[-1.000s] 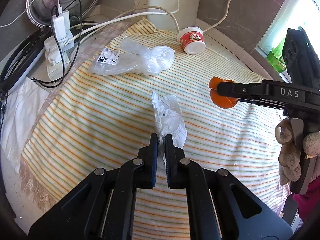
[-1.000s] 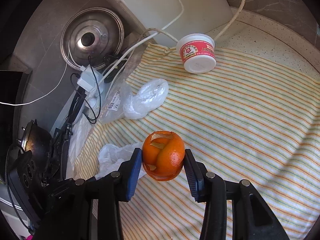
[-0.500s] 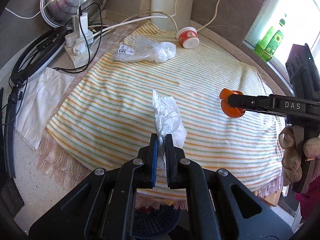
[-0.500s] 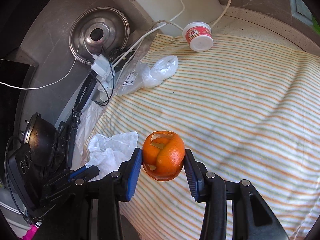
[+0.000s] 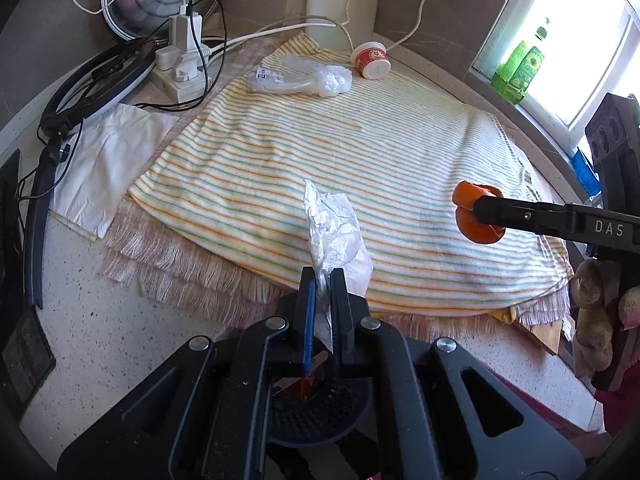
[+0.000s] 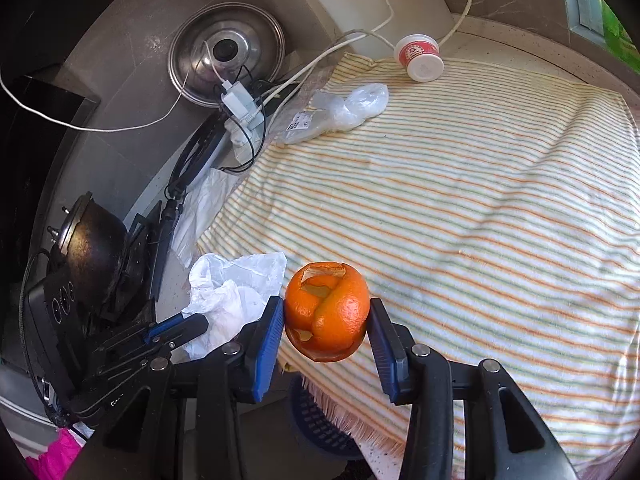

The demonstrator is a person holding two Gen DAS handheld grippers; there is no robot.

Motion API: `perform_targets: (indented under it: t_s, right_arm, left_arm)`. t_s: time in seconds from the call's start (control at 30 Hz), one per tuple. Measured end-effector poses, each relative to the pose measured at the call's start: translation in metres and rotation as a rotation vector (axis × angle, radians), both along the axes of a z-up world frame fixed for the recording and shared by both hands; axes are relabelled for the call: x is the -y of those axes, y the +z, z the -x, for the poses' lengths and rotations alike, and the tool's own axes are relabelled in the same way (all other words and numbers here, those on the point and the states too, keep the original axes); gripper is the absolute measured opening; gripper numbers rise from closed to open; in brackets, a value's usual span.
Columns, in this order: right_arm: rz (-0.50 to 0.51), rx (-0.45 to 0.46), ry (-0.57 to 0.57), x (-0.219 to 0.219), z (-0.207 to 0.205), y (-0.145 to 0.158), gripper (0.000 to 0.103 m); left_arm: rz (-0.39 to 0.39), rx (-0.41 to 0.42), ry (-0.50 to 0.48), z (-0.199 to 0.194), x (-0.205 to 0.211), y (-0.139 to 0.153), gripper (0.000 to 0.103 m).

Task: Collect trash
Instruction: 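Carry the white tissue and orange peel down over the blue wastebasket, then open the right tool dropping the orange peel while the left tool opens over the basket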

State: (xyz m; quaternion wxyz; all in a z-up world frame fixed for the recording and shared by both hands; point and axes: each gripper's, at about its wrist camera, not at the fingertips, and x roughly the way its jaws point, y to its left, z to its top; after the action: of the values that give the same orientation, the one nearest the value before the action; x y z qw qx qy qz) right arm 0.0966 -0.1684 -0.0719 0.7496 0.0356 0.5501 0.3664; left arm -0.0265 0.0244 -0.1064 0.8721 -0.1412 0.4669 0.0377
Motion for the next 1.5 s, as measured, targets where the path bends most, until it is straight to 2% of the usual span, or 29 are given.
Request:
perform_targets:
  t_s: [0.33, 0.63, 0.9, 1.27, 1.5]
  right_arm:
    - [0.007, -0.004, -0.001, 0.001, 0.045, -0.004, 0.044]
    - [0.026, -0.029, 0.016, -0.008, 0.082, -0.022, 0.044]
    - [0.059, -0.059, 0.024, -0.013, 0.111, -0.045, 0.044]
    - [0.134, -0.116, 0.032, -0.014, 0.147, -0.093, 0.044]
    - [0.178, -0.115, 0.038, -0.013, 0.161, -0.111, 0.044]
  left_arm:
    - [-0.009, -0.025, -0.048, 0.04, 0.007, -0.013, 0.005]
    - [0.008, -0.068, -0.067, 0.068, 0.008, -0.034, 0.005]
    - [0.026, -0.144, -0.077, 0.088, 0.005, -0.07, 0.005]
    - [0.043, -0.262, -0.065, 0.107, 0.002, -0.125, 0.005]
    - [0.039, -0.31, -0.061, 0.111, 0.005, -0.148, 0.005]
